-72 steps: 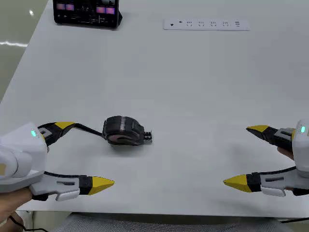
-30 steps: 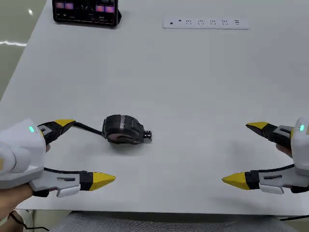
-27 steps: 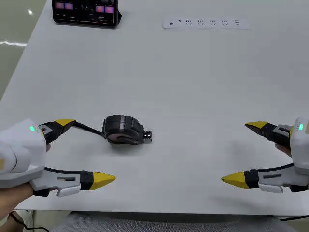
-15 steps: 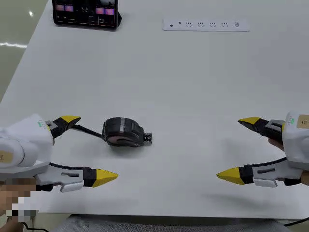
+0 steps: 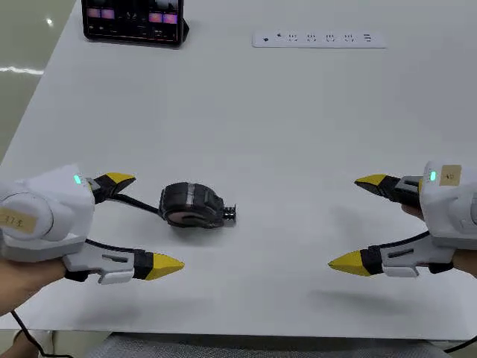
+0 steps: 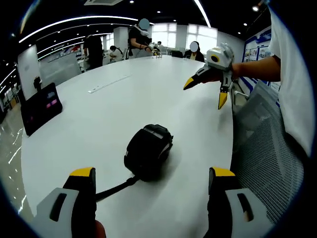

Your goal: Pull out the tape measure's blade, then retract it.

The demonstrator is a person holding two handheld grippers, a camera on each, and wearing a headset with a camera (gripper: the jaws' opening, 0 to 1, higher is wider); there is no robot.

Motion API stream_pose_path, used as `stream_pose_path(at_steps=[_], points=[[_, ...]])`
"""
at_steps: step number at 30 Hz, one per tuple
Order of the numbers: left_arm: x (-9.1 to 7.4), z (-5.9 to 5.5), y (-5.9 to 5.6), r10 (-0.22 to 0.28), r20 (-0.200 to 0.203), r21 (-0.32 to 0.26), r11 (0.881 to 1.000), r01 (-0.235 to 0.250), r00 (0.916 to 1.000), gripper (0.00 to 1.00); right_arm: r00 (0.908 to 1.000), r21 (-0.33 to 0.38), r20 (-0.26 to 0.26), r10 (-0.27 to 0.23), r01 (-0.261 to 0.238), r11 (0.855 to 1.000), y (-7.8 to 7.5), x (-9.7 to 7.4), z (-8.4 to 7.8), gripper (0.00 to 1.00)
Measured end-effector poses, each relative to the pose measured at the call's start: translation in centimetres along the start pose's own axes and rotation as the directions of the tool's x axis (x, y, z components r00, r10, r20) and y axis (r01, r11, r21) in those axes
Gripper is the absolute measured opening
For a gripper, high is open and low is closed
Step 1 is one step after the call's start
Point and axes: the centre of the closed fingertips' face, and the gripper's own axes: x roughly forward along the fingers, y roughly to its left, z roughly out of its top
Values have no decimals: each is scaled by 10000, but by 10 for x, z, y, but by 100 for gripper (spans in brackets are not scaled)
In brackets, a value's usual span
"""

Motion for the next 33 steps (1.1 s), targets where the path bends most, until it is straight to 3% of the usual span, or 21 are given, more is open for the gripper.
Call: stream_pose_path(at_steps=[17, 33], points=[[5, 2, 11, -193, -418, 444, 9988, 211, 9989, 80, 9987, -473, -192, 466, -474, 9978, 1, 19, 10, 81], [18, 5, 12, -573, -831, 781, 9949, 638, 9949, 58, 9983, -594, 31, 575, -572, 9966, -2, 31, 27, 81]])
